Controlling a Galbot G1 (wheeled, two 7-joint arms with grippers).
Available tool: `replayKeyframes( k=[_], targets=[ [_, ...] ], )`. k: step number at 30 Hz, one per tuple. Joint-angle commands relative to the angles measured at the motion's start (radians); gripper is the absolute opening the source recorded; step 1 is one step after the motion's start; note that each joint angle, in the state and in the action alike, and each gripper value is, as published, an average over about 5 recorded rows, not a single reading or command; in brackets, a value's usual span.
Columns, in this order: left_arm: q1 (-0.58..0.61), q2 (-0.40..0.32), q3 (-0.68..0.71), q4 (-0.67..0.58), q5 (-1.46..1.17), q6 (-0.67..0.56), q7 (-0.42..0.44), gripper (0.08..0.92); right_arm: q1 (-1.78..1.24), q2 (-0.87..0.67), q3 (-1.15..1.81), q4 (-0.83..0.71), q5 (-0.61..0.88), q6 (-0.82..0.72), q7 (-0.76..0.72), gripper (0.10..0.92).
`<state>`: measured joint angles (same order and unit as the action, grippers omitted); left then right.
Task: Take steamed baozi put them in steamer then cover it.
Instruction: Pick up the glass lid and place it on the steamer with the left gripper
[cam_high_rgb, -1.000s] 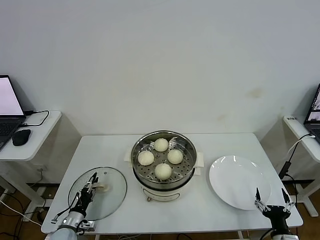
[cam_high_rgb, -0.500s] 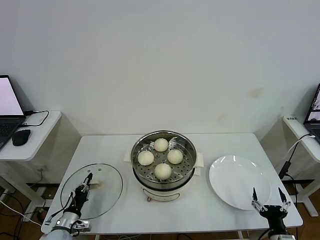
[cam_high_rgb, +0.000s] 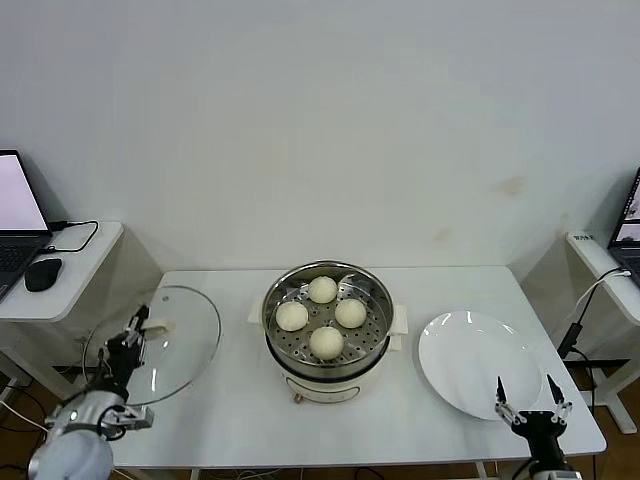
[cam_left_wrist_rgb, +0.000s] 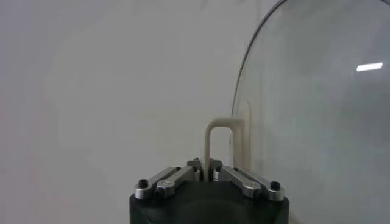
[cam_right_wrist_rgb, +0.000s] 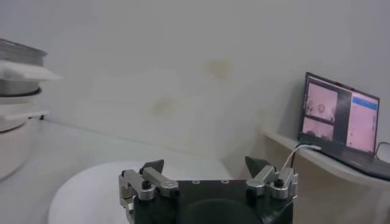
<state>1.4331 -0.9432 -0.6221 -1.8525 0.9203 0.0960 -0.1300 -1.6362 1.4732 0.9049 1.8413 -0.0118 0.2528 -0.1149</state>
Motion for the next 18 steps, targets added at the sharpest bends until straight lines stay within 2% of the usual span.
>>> replayKeyframes(
  k=[1,7,12,18],
  targets=[
    [-0.069,0.164,0.122,-0.264,-0.222,0.159,0.109,0.141,-0.003,0.004,-0.029,0.004,-0.034,0.001,0.003,0.823],
    [-0.25,0.145,0.355,-0.24,-0.182,0.225,0.113,0.141,-0.002,0.008,-0.067,0.004,-0.049,-0.028,0.005,0.823],
    [-0.358,0.078,0.497,-0.203,-0.081,0.261,0.146,0.141,0.015,0.019,-0.098,-0.01,-0.079,-0.035,0.007,0.823],
    [-0.481,-0.024,0.617,-0.178,0.022,0.327,0.237,0.141,0.032,0.03,-0.12,-0.018,-0.118,-0.038,0.011,0.823]
  ],
)
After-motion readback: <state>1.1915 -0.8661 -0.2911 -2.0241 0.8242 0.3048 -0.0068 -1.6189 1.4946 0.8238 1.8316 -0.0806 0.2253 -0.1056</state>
